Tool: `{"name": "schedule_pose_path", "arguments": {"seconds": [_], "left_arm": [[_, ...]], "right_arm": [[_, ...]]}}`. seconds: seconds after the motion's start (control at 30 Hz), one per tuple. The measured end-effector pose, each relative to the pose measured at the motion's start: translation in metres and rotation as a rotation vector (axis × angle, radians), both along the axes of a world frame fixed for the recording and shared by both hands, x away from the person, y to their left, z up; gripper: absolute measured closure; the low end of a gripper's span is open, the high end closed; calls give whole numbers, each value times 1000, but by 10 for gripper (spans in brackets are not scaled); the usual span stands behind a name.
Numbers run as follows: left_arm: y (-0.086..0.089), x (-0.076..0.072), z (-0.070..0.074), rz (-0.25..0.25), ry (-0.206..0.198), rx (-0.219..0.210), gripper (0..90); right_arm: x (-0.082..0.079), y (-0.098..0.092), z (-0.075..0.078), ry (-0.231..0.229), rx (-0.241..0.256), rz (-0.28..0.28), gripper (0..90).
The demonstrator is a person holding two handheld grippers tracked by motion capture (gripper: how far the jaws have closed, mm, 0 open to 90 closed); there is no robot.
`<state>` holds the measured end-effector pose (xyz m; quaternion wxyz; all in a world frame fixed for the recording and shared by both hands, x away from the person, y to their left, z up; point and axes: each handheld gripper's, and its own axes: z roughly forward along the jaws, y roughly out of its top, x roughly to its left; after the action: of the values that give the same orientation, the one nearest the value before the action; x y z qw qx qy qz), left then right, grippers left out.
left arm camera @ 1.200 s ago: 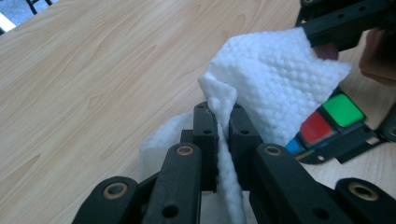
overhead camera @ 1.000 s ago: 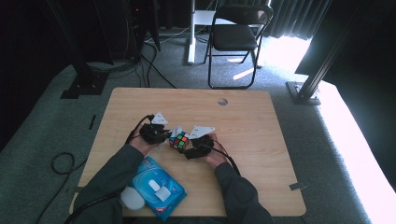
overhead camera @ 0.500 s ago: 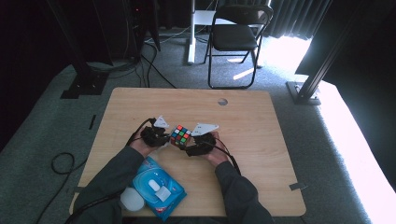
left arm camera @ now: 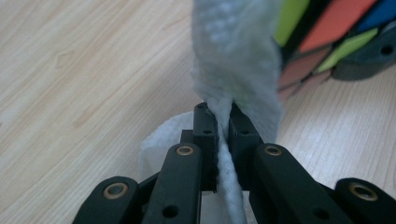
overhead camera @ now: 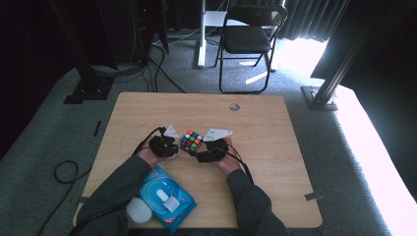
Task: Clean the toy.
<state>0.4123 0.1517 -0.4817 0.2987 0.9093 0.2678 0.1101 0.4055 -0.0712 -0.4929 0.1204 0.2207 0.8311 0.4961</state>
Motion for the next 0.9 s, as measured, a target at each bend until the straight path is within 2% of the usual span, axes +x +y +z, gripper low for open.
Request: {"name": "schedule_pose_path", "arguments": {"seconds": [0.13, 0.37, 0.53, 0.73, 0.9], "left_arm": [[-1, 0, -2, -9, 6, 7, 849], [0, 0, -3, -9, 16, -10, 850], [1, 1, -1, 1, 19, -48, 851], [4, 2, 2, 15, 3, -95, 850], [7, 2, 3, 22, -8, -141, 850]], "right_arm": [[1, -1, 1, -2, 2, -14, 342], [5, -3, 7, -7, 11, -48, 342], [8, -2, 13, -15, 15, -55, 341], [11, 8, 17, -7, 29, -62, 342], [12, 17, 20, -12, 21, -60, 342]]}}
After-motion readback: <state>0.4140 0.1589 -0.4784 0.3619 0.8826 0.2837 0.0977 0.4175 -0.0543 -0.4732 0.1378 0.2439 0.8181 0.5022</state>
